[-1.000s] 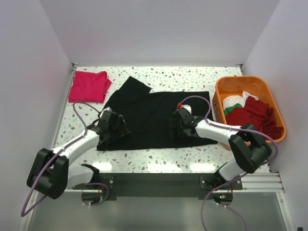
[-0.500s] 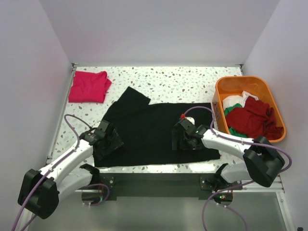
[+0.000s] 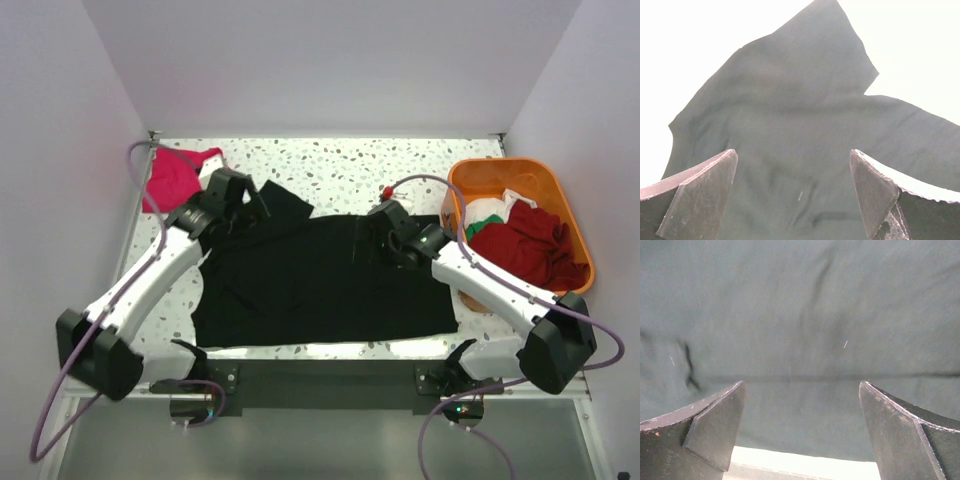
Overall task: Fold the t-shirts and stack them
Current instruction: Fold the tshirt
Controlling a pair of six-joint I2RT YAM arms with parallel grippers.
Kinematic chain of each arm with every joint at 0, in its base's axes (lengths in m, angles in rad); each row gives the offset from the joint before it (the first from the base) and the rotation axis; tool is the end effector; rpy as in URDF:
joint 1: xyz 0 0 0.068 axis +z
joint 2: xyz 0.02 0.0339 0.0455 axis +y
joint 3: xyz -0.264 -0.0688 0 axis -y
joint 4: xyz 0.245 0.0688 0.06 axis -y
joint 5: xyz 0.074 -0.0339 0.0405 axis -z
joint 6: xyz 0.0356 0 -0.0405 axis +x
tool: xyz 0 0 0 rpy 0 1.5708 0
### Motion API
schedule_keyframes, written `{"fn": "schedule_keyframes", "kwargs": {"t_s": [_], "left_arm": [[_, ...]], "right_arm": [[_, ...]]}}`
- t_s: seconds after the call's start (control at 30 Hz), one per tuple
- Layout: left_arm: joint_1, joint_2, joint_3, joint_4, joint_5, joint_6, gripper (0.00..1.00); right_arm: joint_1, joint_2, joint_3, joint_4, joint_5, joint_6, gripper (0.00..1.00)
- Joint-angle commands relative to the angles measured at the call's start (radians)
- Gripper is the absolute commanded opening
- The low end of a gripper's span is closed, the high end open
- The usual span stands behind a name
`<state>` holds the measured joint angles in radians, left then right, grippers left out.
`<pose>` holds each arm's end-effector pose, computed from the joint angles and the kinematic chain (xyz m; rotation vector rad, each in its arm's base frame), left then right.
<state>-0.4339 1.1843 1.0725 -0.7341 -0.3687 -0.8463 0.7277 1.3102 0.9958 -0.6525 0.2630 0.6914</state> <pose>0.2247 -0.0900 0.3101 -0.6424 2.2614 -0.1804 0.2041 0.1694 0.2607 0.0577 2.5075 0.2571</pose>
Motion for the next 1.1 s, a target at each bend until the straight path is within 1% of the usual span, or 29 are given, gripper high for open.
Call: {"fn": "schedule_keyframes", "kwargs": {"t_s": [0.0,0.03,0.07,0.1,0.13,0.17,0.2,0.23,0.27,0.3,0.4,0.43,0.47,0.5,0.53,0.63,0.7,0.77,0.83,0.87,0.9,1.03,1.07], "left_arm": [[0.012,0.202,0.157,0.185,-0.038,0.213,1.0],[0.02,0.315,0.206,0.185,-0.036,0.228,1.0],[0.041,0.371,0.295,0.191,-0.023,0.245,1.0],[0.055,0.427,0.338,0.199,-0.012,0.283,1.0],[0.066,0.534,0.377,0.212,-0.004,0.302,1.0],[0.099,0.591,0.461,0.226,0.048,0.321,1.0],[0.118,0.645,0.51,0.223,0.078,0.354,1.0],[0.135,0.754,0.559,0.214,0.097,0.357,1.0],[0.161,0.805,0.663,0.179,0.117,0.365,1.0],[0.168,0.895,0.711,0.173,0.122,0.377,1.0],[0.176,1.012,0.858,0.165,0.146,0.423,0.99],[0.178,1.082,0.923,0.159,0.177,0.432,0.98],[0.178,1.11,0.951,0.156,0.177,0.438,0.97],[0.179,1.138,0.978,0.148,0.183,0.438,0.93],[0.179,1.181,1.018,0.142,0.188,0.443,0.92],[0.179,1.212,1.02,0.17,0.185,0.444,0.86],[0.179,1.216,1.012,0.165,0.185,0.444,0.75],[0.178,1.203,0.95,0.186,0.18,0.444,0.71],[0.178,1.187,0.882,0.22,0.183,0.449,0.64],[0.178,1.19,0.879,0.216,0.183,0.449,0.62],[0.178,1.195,0.879,0.205,0.183,0.447,0.56],[0.173,1.203,0.84,0.214,0.2,0.451,0.55],[0.173,1.207,0.842,0.21,0.2,0.452,0.51]], "right_arm": [[-0.1,0.034,0.043,0.02,-0.022,-0.032,0.99],[-0.137,0.037,0.046,0.031,-0.034,-0.036,0.99],[-0.142,0.04,0.053,0.039,-0.034,-0.044,0.98],[-0.145,0.046,0.059,0.04,-0.016,-0.05,0.99],[-0.146,0.049,0.063,0.04,-0.012,-0.056,0.99],[-0.148,0.053,0.069,0.037,-0.001,-0.069,0.99],[-0.154,0.061,0.072,0.024,0.014,-0.072,0.99],[-0.155,0.064,0.075,0.018,0.022,-0.076,0.99],[-0.159,0.067,0.075,0.013,0.028,-0.081,0.99],[-0.168,0.072,0.073,0.005,0.039,-0.082,0.99],[-0.178,0.072,0.058,0.007,0.042,-0.081,0.99],[-0.182,0.076,0.053,0.008,0.039,-0.082,0.99],[-0.183,0.078,0.052,0.007,0.041,-0.082,0.99],[-0.183,0.08,0.05,0.008,0.039,-0.082,0.99],[-0.185,0.084,0.046,0.01,0.035,-0.082,0.99],[-0.189,0.089,0.032,0.019,0.03,-0.082,0.99],[-0.189,0.095,0.03,0.016,0.033,-0.082,0.99],[-0.191,0.098,0.029,0.014,0.039,-0.085,0.99],[-0.194,0.098,0.024,0.017,0.047,-0.086,0.99],[-0.195,0.098,0.021,0.022,0.047,-0.087,0.99],[-0.197,0.098,0.018,0.025,0.047,-0.086,0.99],[-0.2,0.098,0.012,0.03,0.048,-0.084,0.99],[-0.2,0.098,0.01,0.031,0.05,-0.084,0.99]]}}
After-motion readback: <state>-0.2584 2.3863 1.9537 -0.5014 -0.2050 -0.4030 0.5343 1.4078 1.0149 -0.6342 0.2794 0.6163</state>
